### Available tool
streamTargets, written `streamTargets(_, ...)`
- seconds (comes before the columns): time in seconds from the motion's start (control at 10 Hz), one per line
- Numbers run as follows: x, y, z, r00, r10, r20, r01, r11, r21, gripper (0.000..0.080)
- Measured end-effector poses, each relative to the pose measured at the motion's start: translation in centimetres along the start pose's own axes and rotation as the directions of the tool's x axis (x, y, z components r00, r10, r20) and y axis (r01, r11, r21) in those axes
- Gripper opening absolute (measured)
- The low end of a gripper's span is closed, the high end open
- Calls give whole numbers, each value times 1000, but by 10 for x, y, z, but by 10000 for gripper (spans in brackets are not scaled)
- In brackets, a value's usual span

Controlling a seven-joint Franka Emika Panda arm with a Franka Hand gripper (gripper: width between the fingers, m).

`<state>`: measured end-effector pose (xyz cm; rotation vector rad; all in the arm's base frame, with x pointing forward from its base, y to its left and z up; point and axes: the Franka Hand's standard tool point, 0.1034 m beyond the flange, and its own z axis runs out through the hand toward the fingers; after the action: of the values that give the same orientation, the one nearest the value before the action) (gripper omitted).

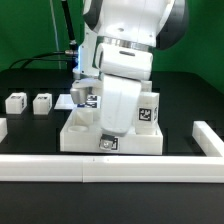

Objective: Assemble square table

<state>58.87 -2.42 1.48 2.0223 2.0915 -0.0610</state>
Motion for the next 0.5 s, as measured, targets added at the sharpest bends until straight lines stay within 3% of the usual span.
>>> streamTargets(0.3,-6,-1,2,987,-157,20,157,988,2,67)
streamTargets(0.4,-2,-2,2,974,-227,27,227,974,3,67)
streamTargets(0.5,17,-2,0,951,-308,28,309,951,-2,66)
